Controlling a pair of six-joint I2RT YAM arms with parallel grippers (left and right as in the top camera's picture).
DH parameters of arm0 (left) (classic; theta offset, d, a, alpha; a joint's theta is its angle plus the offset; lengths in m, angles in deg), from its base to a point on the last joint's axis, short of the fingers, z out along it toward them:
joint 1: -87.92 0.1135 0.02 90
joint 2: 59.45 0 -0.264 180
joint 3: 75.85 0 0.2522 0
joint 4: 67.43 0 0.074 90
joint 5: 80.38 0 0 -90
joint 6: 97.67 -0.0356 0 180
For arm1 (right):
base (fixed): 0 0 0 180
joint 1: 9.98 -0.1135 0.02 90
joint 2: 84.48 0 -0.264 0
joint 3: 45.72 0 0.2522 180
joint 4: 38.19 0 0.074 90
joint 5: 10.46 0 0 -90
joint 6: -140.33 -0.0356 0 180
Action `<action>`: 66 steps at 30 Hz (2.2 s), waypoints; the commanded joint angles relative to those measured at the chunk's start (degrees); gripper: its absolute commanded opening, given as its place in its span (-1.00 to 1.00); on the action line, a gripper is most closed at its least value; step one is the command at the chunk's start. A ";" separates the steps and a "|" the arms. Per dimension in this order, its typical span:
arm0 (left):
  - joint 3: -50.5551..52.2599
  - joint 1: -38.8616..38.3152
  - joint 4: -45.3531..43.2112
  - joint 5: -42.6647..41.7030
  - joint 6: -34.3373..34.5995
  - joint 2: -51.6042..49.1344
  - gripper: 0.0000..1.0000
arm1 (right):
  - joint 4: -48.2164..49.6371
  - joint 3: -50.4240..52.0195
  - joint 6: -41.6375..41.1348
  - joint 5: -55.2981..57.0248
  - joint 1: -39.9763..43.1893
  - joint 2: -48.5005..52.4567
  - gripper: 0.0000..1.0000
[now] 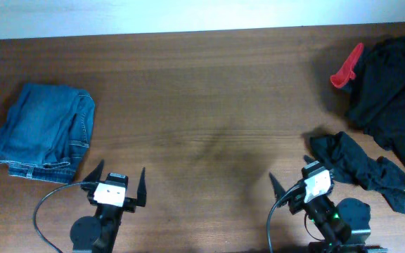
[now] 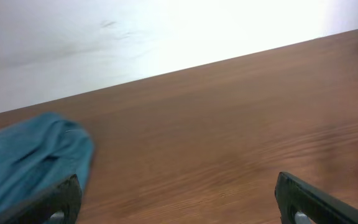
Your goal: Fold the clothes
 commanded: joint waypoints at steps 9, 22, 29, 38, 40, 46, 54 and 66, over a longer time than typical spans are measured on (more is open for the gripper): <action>-11.04 0.26 -1.55 -6.47 12.13 -6.43 0.98 | 11.37 -4.11 -18.49 -9.29 0.37 0.87 0.98; -58.62 0.13 22.60 -10.19 11.91 -51.65 0.98 | -14.58 -35.95 -18.95 -3.17 0.37 29.92 0.98; -69.31 0.11 27.69 -17.94 12.74 -63.76 0.99 | -20.26 -44.98 -18.97 -6.51 0.37 42.10 0.97; -69.42 0.11 28.76 -14.82 11.19 -66.45 0.98 | -40.50 -65.48 -27.58 21.11 0.79 60.33 0.98; -69.42 0.11 29.55 -12.63 11.21 -66.42 0.98 | -45.72 -72.39 -28.22 25.11 2.75 65.72 0.98; -69.42 0.11 32.02 -11.58 11.17 -66.42 0.98 | -48.26 -80.11 -30.56 26.27 14.71 76.17 0.98; -69.42 0.15 33.09 -11.63 10.38 -66.42 0.98 | -46.97 -80.06 -32.54 26.25 31.08 88.52 0.98; -69.42 0.13 31.36 -11.61 10.38 -66.53 0.98 | -32.22 -80.02 -32.59 11.98 39.12 106.49 0.98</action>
